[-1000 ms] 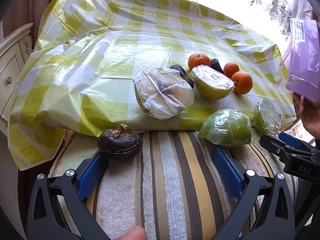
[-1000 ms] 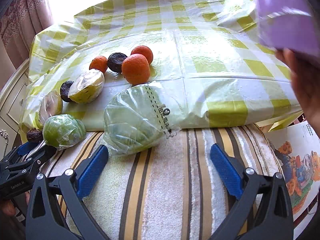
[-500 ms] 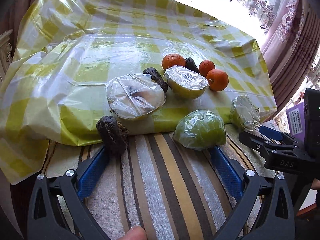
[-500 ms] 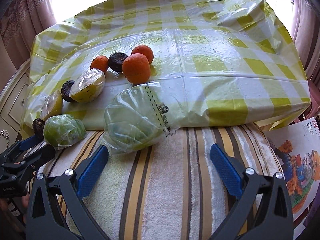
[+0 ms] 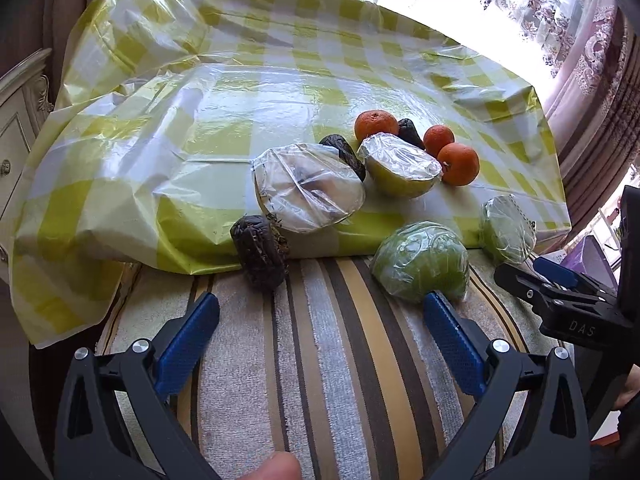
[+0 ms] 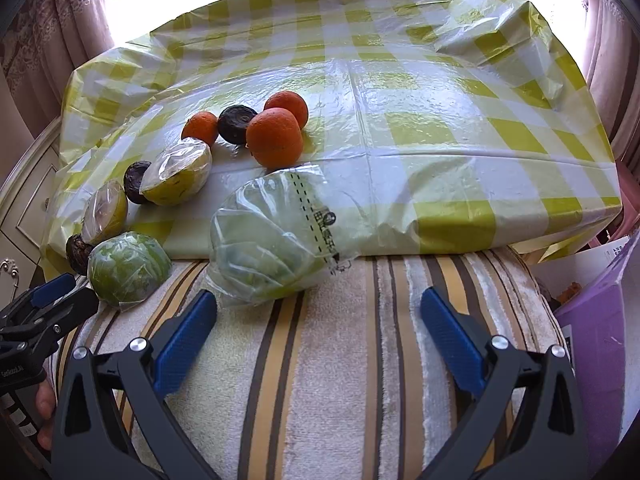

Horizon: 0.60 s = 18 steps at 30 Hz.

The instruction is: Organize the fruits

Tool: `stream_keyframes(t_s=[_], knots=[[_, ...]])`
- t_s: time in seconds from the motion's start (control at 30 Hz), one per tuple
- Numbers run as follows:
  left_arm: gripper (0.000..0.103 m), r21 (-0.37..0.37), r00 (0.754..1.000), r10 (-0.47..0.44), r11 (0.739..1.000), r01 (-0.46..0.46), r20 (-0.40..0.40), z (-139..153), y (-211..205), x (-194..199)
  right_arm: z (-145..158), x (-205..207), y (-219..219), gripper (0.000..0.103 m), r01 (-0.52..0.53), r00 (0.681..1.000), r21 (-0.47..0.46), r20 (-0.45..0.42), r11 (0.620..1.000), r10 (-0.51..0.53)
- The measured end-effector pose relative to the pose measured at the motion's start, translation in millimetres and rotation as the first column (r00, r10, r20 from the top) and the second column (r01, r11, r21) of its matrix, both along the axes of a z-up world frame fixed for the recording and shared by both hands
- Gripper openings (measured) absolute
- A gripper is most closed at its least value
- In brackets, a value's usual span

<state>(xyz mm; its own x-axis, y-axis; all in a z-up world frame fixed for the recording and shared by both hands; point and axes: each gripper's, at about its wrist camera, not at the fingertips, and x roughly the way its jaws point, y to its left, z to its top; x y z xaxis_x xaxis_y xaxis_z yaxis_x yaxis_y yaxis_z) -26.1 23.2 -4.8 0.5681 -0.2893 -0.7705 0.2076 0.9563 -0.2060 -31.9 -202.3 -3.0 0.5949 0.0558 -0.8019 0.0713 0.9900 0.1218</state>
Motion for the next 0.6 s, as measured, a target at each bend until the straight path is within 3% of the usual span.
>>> stream_keyframes(t_s=[0.6], knots=[[0.099, 0.043, 0.998, 0.062, 0.997, -0.063, 0.023, -0.3, 5.9, -10.3, 0.0, 0.0, 0.0, 0.102, 0.0, 1.0, 0.0, 0.0, 1.0, 0.0]])
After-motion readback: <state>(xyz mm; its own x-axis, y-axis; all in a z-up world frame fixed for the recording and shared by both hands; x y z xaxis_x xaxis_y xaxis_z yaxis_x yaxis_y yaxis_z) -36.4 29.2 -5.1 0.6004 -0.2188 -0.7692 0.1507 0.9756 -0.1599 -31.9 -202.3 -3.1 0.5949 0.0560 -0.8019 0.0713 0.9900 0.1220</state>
